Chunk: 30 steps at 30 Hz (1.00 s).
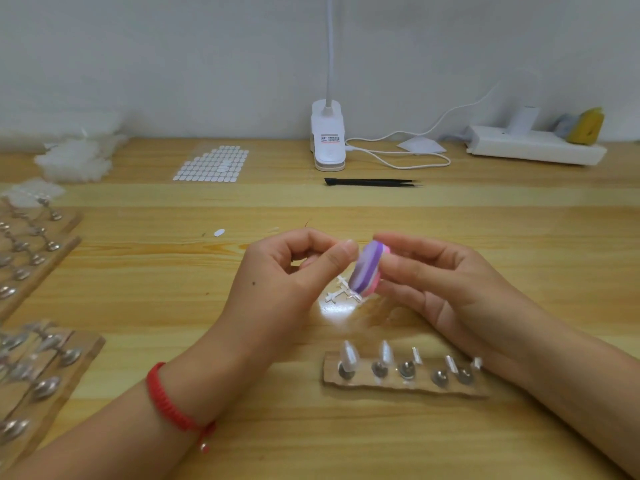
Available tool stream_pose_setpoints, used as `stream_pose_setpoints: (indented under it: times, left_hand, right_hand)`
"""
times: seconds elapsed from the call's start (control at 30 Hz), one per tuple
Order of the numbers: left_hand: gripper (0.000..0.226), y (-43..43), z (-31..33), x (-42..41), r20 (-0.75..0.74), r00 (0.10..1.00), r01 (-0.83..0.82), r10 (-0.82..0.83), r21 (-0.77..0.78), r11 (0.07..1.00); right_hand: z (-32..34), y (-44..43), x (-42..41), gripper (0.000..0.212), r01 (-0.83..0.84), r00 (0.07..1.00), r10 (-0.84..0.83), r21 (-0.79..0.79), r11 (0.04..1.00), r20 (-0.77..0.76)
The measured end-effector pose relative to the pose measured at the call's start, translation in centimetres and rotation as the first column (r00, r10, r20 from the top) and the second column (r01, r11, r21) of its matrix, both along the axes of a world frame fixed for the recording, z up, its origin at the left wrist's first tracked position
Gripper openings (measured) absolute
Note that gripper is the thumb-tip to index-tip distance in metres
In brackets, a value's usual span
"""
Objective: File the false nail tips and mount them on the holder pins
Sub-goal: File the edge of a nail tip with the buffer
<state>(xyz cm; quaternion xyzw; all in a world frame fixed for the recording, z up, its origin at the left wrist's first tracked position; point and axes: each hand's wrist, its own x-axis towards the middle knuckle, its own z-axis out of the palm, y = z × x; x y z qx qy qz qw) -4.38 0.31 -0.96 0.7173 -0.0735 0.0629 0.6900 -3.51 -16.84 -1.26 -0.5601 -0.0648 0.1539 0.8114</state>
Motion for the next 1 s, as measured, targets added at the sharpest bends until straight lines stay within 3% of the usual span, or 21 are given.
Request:
stream_pose_setpoints:
  times: [0.27, 0.4, 0.5, 0.6, 0.73, 0.87, 1.0]
  left_hand:
    - [0.023, 0.09, 0.06, -0.13, -0.002, 0.999, 0.032, -0.032, -0.008, 0.999]
    - [0.021, 0.16, 0.03, -0.09, 0.000, 0.999, 0.037, -0.037, -0.005, 0.999]
    - [0.021, 0.18, 0.07, -0.13, -0.004, 0.999, 0.054, -0.054, 0.003, 0.999]
    - [0.020, 0.19, 0.13, -0.19, -0.001, 0.998, 0.070, -0.070, 0.004, 0.998]
    - [0.021, 0.21, 0.09, -0.16, -0.009, 0.996, 0.090, -0.090, 0.005, 0.996]
    - [0.020, 0.51, -0.12, 0.10, -0.023, 0.999, 0.036, -0.036, -0.030, 0.999]
    - [0.017, 0.74, -0.20, 0.26, -0.034, 0.997, 0.072, -0.073, -0.029, 0.997]
  right_hand:
    - [0.06, -0.39, 0.20, 0.025, -0.017, 0.999, 0.019, 0.029, 0.999, -0.044]
    - [0.12, -0.35, 0.19, 0.025, -0.106, 0.994, 0.106, -0.030, 0.994, -0.019]
    - [0.00, -0.53, 0.34, 0.023, -0.052, 0.998, 0.053, 0.026, 0.998, -0.046]
    - [0.18, -0.52, 0.28, 0.032, -0.149, 0.989, 0.148, -0.039, 0.988, -0.023]
    - [0.07, -0.70, 0.42, 0.024, -0.101, 0.994, 0.101, 0.001, 0.995, -0.037]
    - [0.17, -0.58, 0.29, 0.030, -0.194, 0.981, 0.193, -0.080, 0.978, -0.019]
    - [0.09, -0.68, 0.52, 0.029, -0.088, 0.994, 0.090, 0.040, 0.995, -0.064]
